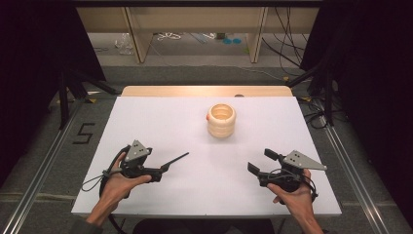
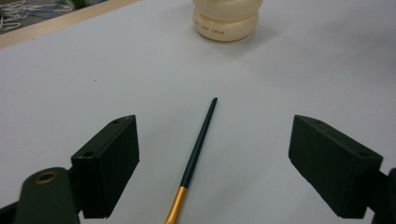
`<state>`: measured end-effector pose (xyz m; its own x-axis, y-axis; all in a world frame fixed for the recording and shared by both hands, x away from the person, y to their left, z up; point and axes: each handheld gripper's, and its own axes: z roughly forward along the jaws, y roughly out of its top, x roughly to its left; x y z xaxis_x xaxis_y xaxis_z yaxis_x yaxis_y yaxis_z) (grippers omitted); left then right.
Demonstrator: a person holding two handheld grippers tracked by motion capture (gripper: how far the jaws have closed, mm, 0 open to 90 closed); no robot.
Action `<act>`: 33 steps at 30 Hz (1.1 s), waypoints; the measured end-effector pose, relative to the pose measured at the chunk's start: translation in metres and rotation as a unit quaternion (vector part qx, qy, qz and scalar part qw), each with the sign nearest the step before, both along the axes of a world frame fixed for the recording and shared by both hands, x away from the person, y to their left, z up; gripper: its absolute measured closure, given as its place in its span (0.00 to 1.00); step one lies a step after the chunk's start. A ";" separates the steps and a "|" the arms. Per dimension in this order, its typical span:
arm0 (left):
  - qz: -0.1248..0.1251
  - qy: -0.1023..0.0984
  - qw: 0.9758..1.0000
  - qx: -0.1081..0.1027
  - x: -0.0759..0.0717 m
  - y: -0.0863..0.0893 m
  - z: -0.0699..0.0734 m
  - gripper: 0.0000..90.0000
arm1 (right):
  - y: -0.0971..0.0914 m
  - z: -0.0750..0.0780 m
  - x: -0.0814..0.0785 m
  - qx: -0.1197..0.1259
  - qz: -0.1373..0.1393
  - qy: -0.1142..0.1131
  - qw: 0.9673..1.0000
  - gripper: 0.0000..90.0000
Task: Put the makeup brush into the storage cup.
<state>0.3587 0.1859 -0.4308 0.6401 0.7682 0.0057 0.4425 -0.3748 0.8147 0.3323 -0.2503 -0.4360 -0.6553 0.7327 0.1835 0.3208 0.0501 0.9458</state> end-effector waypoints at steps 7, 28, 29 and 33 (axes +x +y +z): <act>-0.026 0.024 0.999 0.039 0.011 -0.002 0.003 0.21 | -0.001 0.000 0.000 -0.007 0.000 0.005 1.000 0.17; -0.079 0.106 0.984 0.116 0.041 -0.014 -0.004 0.25 | 0.002 -0.002 0.001 0.008 0.008 0.000 1.000 0.18; -0.084 0.103 0.983 0.126 0.043 -0.014 -0.004 0.27 | 0.002 -0.002 0.001 0.008 0.008 0.001 1.000 0.18; -0.088 0.115 0.980 0.136 0.048 -0.019 -0.008 0.30 | 0.002 -0.001 0.001 -0.001 0.010 0.000 1.000 0.18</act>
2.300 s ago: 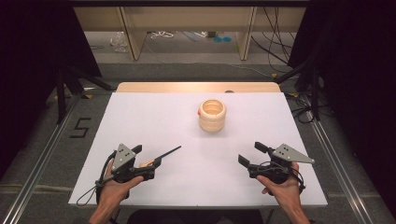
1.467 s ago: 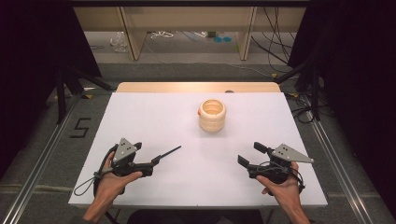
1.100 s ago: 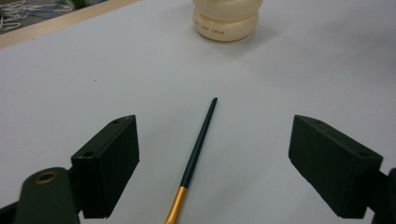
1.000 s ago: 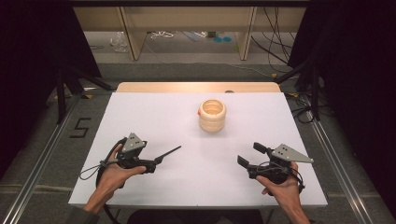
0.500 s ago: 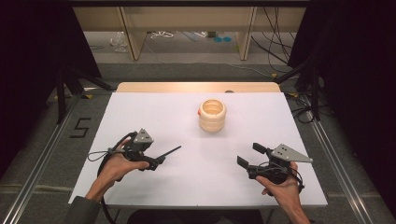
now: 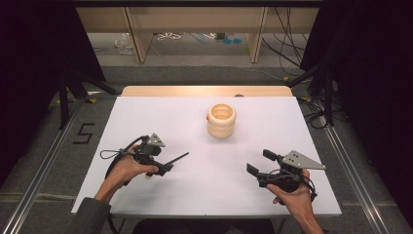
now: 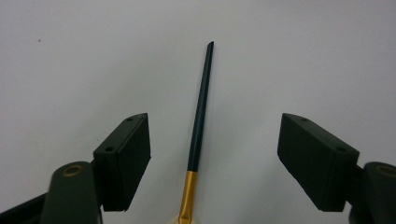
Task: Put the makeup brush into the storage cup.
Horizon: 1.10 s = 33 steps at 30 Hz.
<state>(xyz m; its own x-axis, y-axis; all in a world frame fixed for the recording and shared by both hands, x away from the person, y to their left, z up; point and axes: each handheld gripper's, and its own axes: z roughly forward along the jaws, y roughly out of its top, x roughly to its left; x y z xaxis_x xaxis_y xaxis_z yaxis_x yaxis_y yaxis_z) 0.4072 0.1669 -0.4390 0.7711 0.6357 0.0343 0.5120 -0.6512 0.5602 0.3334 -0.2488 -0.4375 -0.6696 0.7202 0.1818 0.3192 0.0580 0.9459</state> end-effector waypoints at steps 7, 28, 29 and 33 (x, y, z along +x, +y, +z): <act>-0.007 0.014 1.000 0.025 0.007 -0.007 -0.003 0.35 | -0.001 0.000 0.000 -0.003 0.001 0.002 1.000 0.18; -0.018 0.059 0.995 0.085 0.026 -0.010 -0.014 0.55 | 0.002 0.000 -0.001 -0.002 0.006 0.004 1.000 0.18; -0.018 0.061 0.994 0.085 0.026 -0.010 -0.014 0.58 | 0.002 0.000 -0.001 -0.001 0.007 0.005 1.000 0.18; -0.029 0.064 0.993 0.099 0.028 -0.012 -0.013 0.63 | 0.003 -0.001 -0.001 0.004 0.010 0.005 1.000 0.18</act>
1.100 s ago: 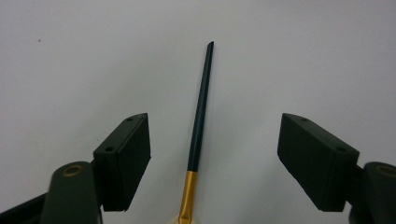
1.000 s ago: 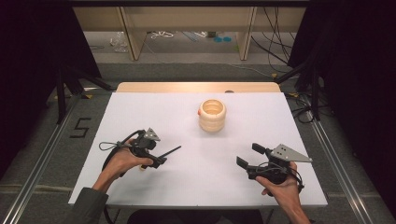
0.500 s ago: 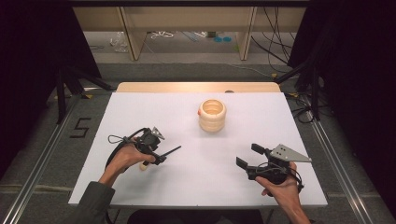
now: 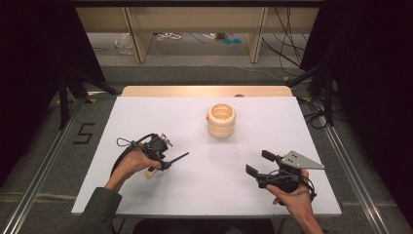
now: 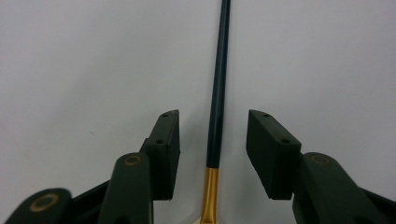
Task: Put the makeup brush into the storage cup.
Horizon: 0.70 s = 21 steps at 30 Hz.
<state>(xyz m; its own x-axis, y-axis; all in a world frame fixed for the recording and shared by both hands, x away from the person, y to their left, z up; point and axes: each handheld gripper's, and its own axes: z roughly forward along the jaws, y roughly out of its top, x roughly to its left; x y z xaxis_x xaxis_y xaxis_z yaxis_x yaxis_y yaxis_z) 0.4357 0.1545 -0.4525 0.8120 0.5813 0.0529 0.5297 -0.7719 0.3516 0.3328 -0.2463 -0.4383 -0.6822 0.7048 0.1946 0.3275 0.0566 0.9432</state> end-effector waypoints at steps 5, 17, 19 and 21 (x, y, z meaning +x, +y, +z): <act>-0.006 0.005 1.000 0.008 0.001 -0.004 0.003 0.68 | 0.000 0.000 0.000 0.000 0.000 0.000 1.000 0.18; -0.007 0.021 1.000 0.022 0.004 -0.005 -0.002 0.76 | 0.000 0.000 0.000 -0.003 0.004 0.002 1.000 0.18; -0.006 0.025 0.999 0.028 0.004 -0.006 -0.004 0.76 | 0.000 0.000 0.000 -0.003 0.004 0.001 1.000 0.18; -0.006 0.025 0.999 0.029 0.005 -0.006 -0.005 0.77 | 0.000 0.000 0.000 -0.003 0.004 0.001 1.000 0.18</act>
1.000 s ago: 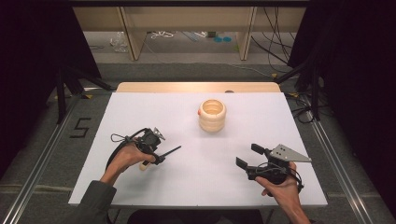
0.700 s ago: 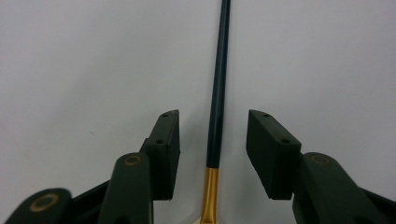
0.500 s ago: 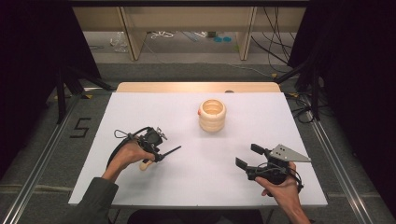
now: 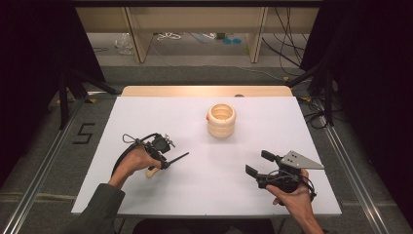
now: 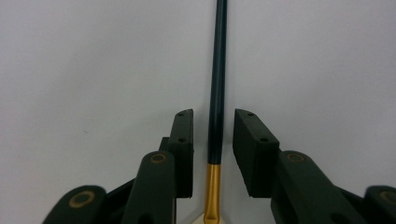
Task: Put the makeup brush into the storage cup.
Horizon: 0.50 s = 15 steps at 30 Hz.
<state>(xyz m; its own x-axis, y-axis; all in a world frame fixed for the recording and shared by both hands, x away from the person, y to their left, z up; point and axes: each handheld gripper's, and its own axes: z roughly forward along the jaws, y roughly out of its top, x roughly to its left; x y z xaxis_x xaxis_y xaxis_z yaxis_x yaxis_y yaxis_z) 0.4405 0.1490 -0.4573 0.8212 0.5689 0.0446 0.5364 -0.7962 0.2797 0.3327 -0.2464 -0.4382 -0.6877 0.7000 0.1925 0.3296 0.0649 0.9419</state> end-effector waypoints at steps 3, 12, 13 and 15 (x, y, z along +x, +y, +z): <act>-0.001 0.002 1.000 0.001 0.001 0.000 -0.001 0.79 | 0.000 0.000 0.000 0.001 0.001 0.000 1.000 0.18; -0.003 0.016 1.000 0.002 0.003 0.000 -0.003 0.83 | 0.000 0.000 0.000 0.001 -0.001 -0.007 1.000 0.18; -0.004 0.017 1.000 0.003 0.003 0.000 -0.003 0.84 | 0.000 0.000 0.001 0.001 -0.001 -0.007 1.000 0.18; -0.002 0.019 1.000 0.002 0.003 0.000 -0.003 0.85 | 0.000 0.000 0.000 -0.006 -0.005 -0.005 1.000 0.18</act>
